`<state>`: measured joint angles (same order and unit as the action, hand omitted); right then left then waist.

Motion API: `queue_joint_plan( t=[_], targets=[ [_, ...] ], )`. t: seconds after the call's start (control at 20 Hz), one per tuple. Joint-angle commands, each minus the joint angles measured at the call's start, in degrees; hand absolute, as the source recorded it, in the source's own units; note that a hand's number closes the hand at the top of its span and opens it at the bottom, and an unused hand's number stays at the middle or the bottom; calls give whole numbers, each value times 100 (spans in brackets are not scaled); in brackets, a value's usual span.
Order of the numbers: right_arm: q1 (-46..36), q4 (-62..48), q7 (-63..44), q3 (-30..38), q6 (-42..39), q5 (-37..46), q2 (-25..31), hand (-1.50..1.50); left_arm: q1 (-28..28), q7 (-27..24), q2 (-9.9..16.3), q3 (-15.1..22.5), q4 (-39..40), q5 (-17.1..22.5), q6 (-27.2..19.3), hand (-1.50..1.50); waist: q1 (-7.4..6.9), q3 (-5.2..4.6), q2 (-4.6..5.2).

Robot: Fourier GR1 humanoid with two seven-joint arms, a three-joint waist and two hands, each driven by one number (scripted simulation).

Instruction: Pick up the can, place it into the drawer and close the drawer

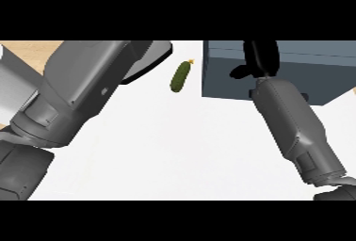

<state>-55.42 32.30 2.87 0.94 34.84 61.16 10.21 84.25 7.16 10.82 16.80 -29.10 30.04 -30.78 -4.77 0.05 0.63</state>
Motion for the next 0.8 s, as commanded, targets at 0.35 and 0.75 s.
queue_joint_plan(
  t=[0.35, 0.75],
  targets=[
    [-1137, -1062, 250, 445, 325, -91, 253, -150, -602, 467, 497, 119, -1019, -83, 167, -150, -211, 2, 14],
    [-1410, -1086, 781, 925, 308, -685, -146, -150, -1071, 536, 609, 176, -1591, -124, 124, -150, -210, 9, 18]
  ],
)
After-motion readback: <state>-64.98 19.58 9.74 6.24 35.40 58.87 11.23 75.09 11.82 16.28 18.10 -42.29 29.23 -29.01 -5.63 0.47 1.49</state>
